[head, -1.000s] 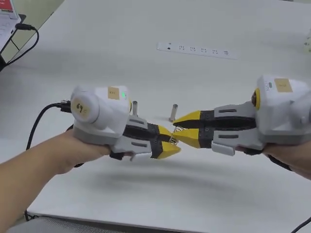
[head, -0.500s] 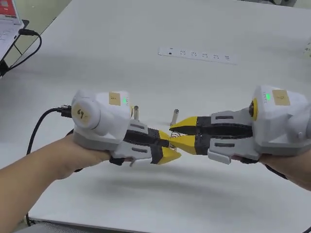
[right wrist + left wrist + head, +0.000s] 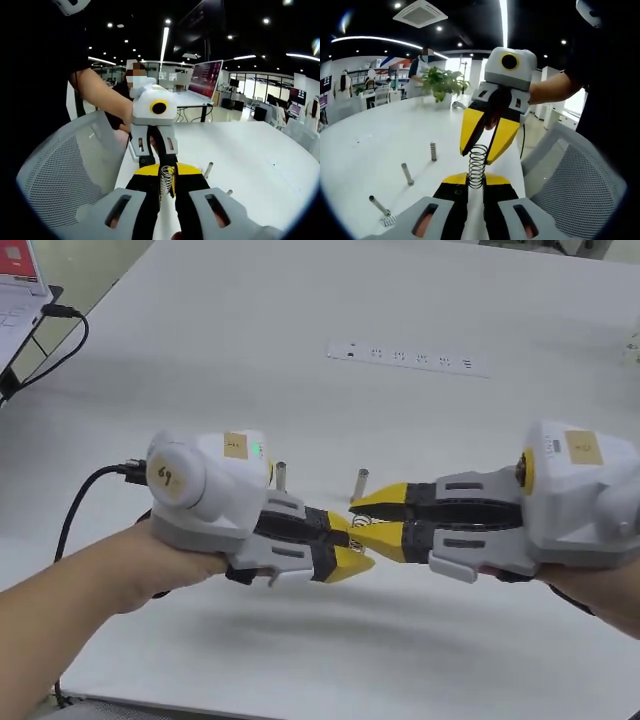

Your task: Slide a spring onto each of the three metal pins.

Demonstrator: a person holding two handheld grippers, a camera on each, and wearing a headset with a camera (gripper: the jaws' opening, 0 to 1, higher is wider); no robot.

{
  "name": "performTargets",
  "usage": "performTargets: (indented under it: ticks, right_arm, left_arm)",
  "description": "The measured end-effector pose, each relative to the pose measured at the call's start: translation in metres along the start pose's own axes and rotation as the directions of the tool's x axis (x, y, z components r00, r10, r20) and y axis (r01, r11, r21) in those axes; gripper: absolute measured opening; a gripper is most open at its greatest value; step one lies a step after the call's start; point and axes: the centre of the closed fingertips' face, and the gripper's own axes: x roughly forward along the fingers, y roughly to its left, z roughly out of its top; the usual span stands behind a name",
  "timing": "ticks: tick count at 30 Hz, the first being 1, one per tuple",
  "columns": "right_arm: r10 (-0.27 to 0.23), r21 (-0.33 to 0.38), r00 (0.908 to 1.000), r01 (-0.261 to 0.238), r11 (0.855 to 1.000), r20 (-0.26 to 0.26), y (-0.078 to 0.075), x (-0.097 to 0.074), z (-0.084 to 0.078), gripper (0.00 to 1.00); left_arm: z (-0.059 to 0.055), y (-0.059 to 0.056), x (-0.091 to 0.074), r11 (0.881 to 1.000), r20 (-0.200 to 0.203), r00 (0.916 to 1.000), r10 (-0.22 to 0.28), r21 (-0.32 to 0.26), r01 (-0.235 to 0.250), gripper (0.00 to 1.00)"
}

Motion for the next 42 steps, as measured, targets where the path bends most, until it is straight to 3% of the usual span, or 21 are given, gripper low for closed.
performTargets:
  ticks: [16, 30, 42]
  right_arm:
    - [-0.006, -0.019, 0.9996, 0.006, 1.000, -0.029, -0.005, -0.001, 0.001, 0.07]
    - [-0.021, -0.024, 0.9989, 0.020, 1.000, -0.043, -0.008, 0.000, -0.002, 0.07]
    - [-0.049, -0.025, 0.9973, 0.048, 0.999, -0.054, -0.013, -0.001, -0.006, 0.07]
  left_arm:
    - [-0.002, 0.003, 0.002, 0.999, -0.011, 0.9998, 0.016, -0.036, -0.016, 0.08]
    - [-0.007, 0.018, -0.006, 0.996, -0.020, 0.9970, 0.075, -0.049, -0.076, 0.30]
    - [-0.016, 0.033, -0.026, 0.985, -0.026, 0.9862, 0.163, -0.060, -0.165, 0.49]
